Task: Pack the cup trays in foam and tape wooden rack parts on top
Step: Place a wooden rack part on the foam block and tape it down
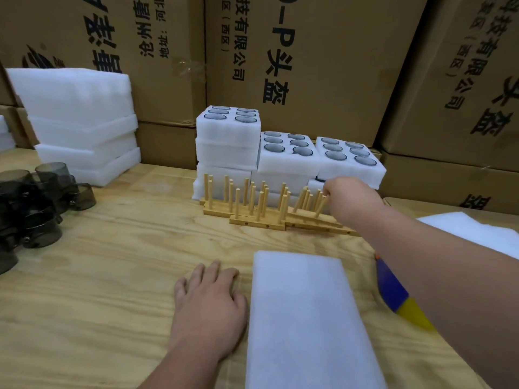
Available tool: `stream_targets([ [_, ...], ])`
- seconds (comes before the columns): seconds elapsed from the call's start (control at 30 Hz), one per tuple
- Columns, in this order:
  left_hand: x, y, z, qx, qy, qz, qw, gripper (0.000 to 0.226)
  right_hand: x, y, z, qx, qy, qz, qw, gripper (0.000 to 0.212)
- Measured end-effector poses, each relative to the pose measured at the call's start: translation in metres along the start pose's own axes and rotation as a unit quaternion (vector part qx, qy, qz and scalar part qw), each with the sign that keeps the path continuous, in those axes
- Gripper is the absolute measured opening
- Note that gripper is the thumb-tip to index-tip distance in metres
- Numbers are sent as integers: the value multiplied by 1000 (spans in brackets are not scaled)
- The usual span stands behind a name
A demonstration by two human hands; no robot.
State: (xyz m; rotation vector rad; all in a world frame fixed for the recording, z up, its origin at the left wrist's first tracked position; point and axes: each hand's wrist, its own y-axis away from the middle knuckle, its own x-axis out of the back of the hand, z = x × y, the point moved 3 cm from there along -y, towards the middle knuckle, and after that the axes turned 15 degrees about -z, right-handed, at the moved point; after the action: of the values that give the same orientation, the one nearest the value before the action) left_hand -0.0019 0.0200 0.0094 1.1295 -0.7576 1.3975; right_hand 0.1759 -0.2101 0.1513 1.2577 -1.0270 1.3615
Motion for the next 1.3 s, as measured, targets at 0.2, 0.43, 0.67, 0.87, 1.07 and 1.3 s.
stream_targets([
  [0.2,-1,1,1,2,3,1,1000,52,51,60,18,46,-164,78,982,12],
  [0.43,2,5,2,-4,8,1,1000,49,43,147,12,86,-499,-12,862,9],
  [0.67,3,5,2,-10,15,4,1000,49,-16,191,-8,60,-655,-94,748,6],
  [0.87,2,4,2,-8,9,11,1000,48,-45,200,-10,23,-568,-112,815,9],
  [1.07,1,2,1,-8,8,7,1000,49,-40,199,-7,49,-364,-52,928,3],
  [1.3,1,2,1,-9,9,7,1000,50,-48,185,-42,171,-243,-96,950,20],
])
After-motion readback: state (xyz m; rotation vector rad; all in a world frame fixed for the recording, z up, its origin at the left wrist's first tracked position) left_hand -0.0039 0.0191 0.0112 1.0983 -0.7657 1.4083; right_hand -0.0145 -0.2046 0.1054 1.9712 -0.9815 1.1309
